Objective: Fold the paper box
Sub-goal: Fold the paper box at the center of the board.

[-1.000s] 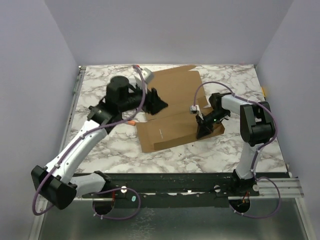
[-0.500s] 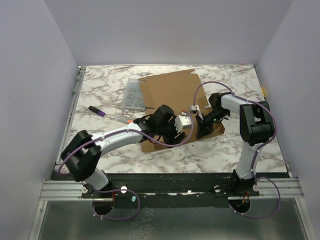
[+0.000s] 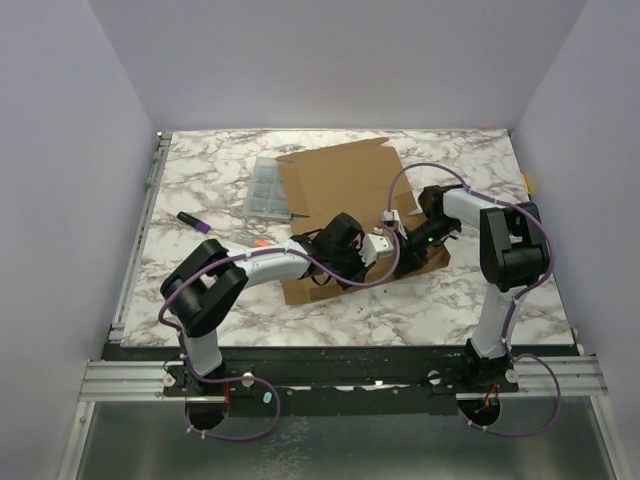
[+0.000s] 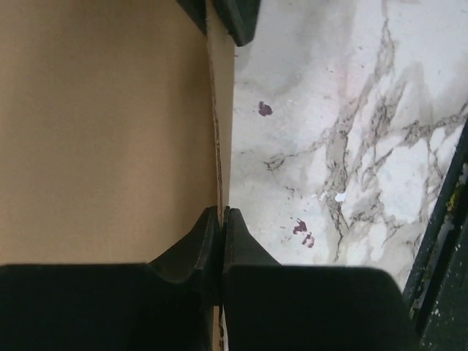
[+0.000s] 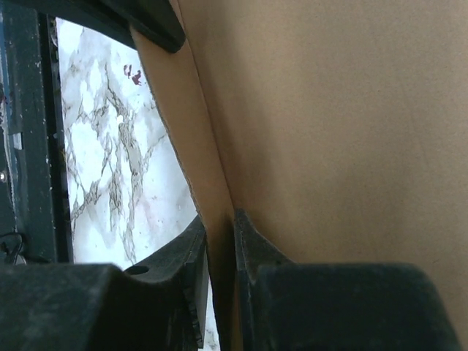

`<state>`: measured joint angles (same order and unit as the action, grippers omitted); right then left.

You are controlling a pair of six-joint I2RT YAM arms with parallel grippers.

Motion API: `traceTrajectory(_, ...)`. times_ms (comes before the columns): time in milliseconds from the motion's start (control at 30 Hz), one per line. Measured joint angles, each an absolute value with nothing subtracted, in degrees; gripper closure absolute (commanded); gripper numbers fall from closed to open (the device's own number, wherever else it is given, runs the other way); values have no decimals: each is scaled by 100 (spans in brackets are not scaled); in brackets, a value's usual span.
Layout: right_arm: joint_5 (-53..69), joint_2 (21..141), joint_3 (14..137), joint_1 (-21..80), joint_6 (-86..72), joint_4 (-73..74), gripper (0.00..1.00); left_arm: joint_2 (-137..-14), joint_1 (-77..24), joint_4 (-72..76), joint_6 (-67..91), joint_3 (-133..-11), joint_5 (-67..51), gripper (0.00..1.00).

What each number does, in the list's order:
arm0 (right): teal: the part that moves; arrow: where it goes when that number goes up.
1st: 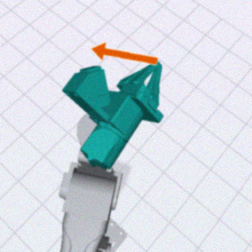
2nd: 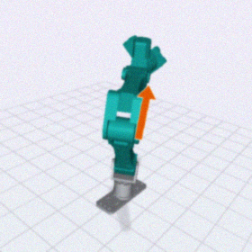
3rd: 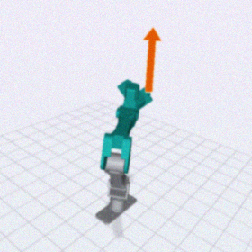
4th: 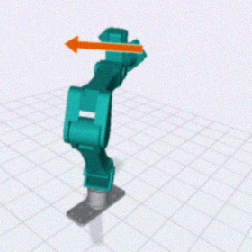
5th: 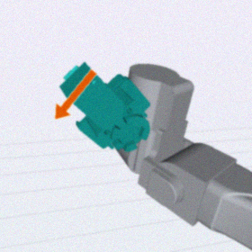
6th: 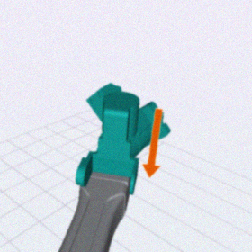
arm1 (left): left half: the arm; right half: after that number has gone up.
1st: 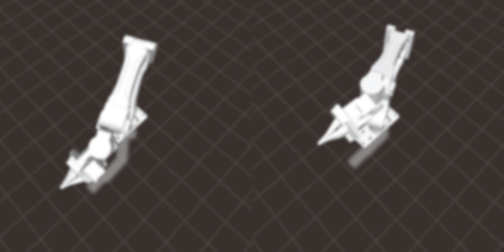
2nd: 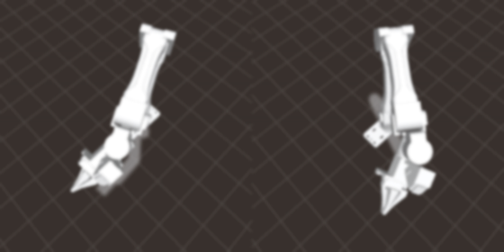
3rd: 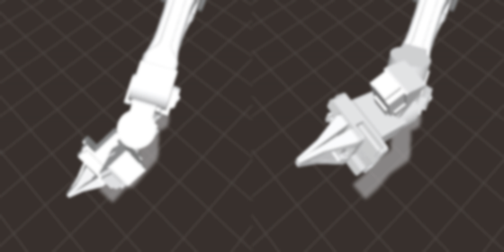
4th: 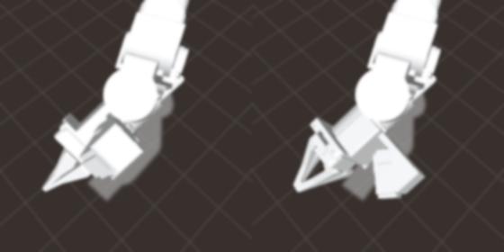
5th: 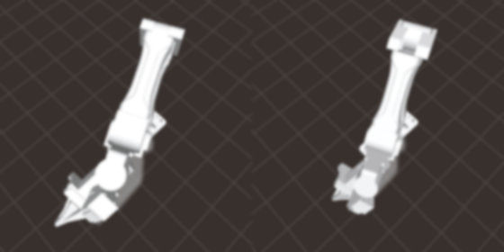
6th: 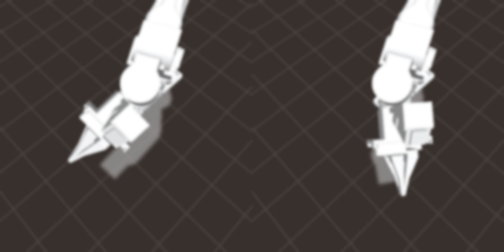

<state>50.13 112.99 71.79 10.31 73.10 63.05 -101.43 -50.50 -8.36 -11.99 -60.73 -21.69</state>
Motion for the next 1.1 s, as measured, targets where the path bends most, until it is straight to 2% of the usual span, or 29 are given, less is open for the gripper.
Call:
traceTrajectory(300, 5041, 11078, 7332, 744, 7087, 6298, 36, -10617, -4427, -582, -99, -6329, -3015, 100)
traceTrajectory(433, 5144, 10407, 7669, 397, 6890, 6143, 29, -10838, -3881, -467, 558, -6355, -3594, 100)
traceTrajectory(500, 5225, 9983, 7741, 246, 6796, 5957, 32, -10984, -3682, -443, 858, -6414, -3828, 100)
traceTrajectory(533, 5275, 9795, 7741, 202, 6746, 5863, 36, -11091, -3590, -434, 1052, -6464, -3968, 100)
traceTrajectory(600, 5395, 9520, 7662, 187, 6685, 5638, 48, -11218, -3494, -434, 1291, -6528, -4147, 100)
traceTrajectory(667, 5507, 9369, 7430, 193, 6593, 5387, 65, -11288, -3450, -436, 1446, -6563, -4241, 100)
traceTrajectory(767, 5498, 9463, 7011, 220, 6331, 4998, 76, -11367, -3411, -438, 1636, -6613, -4289, 100)
traceTrajectory(933, 5247, 10092, 6825, 272, 5804, 4438, 79, -11371, -3378, -471, 1719, -6632, -4274, 100)
traceTrajectory(1100, 4884, 10206, 6661, 519, 5203, 3809, 79, -11408, -3380, -598, 1734, -6735, -4235, 100)
